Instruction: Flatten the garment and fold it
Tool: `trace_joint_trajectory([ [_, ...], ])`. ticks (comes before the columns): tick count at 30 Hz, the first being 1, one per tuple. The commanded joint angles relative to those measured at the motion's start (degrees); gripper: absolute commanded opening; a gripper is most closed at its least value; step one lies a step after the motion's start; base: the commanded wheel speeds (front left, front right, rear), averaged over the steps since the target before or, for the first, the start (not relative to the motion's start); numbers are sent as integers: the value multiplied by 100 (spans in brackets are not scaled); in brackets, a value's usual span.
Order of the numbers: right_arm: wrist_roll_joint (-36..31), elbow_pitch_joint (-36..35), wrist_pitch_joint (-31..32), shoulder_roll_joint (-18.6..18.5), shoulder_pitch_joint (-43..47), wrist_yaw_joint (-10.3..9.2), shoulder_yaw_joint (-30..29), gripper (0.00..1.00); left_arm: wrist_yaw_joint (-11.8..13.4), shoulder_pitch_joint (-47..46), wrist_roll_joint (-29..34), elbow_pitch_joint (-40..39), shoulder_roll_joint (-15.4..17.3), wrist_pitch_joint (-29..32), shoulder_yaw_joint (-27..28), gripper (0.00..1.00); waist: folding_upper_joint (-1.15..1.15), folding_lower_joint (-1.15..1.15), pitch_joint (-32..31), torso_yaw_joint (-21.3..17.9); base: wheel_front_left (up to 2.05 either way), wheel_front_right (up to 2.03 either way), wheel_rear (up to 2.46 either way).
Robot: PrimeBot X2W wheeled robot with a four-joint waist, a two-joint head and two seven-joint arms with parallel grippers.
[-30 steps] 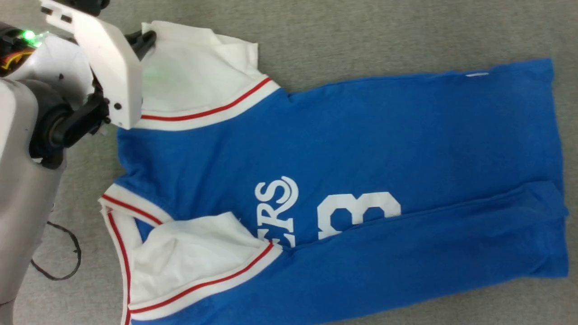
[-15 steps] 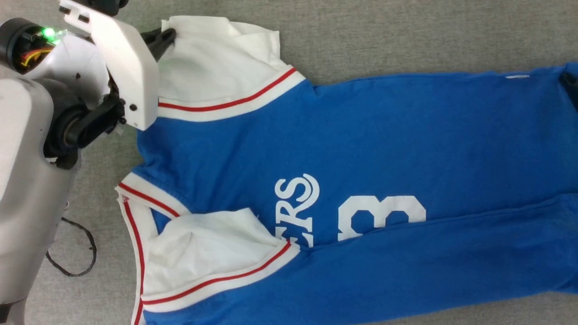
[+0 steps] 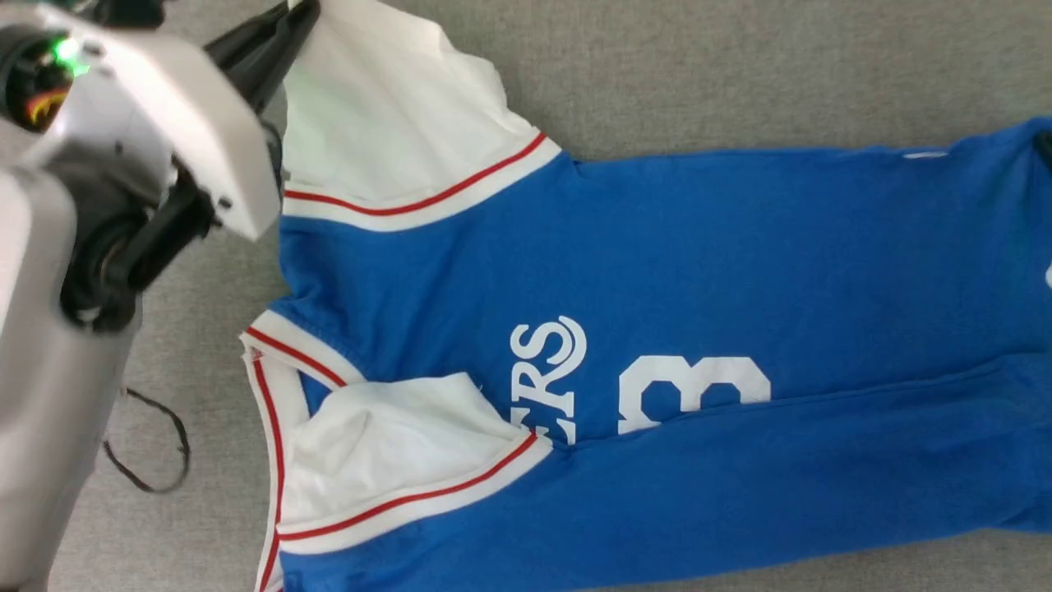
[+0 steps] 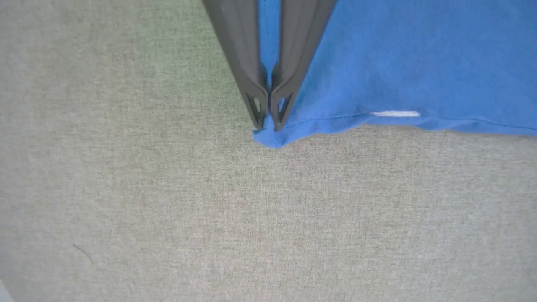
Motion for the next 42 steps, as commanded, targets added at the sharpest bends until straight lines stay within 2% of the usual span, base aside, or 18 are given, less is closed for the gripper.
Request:
trace_joint_trajectory([
  [1, 66, -67, -69, -2, 110, -5, -32, 0, -54, 168, -56, -131, 60, -121, 84, 0, 0, 0, -207, -6, 0, 0, 0],
  [9, 481, -608, -552, 8, 847, -5, -262, 0, -29, 1476, -299, -1273, 469, -676, 513, 0, 0, 0, -663, 56, 0, 0, 0],
  [16, 816, -980, -864, 237, 1835, -5, -400, 0, 261, 3091, -458, -2123, 657, -878, 619, 0, 0, 0, -1067, 90, 0, 0, 0],
  [23, 1077, -1225, -927, 455, 2740, -5, -661, 0, 578, 4632, -785, -2503, 719, -1086, 799, 0, 0, 0, -1305, 121, 0, 0, 0],
  [30, 1089, -1280, -992, 507, 3251, -5, -731, 0, 691, 5524, -815, -2469, 881, -1233, 937, 0, 0, 0, -1289, 155, 0, 0, 0],
  [41, 707, -534, -1282, 604, 3225, -5, -27, 0, 570, 5033, -581, -1328, 497, -972, 194, 0, 0, 0, -1403, 107, 0, 0, 0],
  [42, 680, -475, -1332, 618, 3204, -5, 2, 31, 596, 4981, -549, -1240, 453, -976, 168, 0, 0, 0, -1411, 93, 0, 0, 0],
])
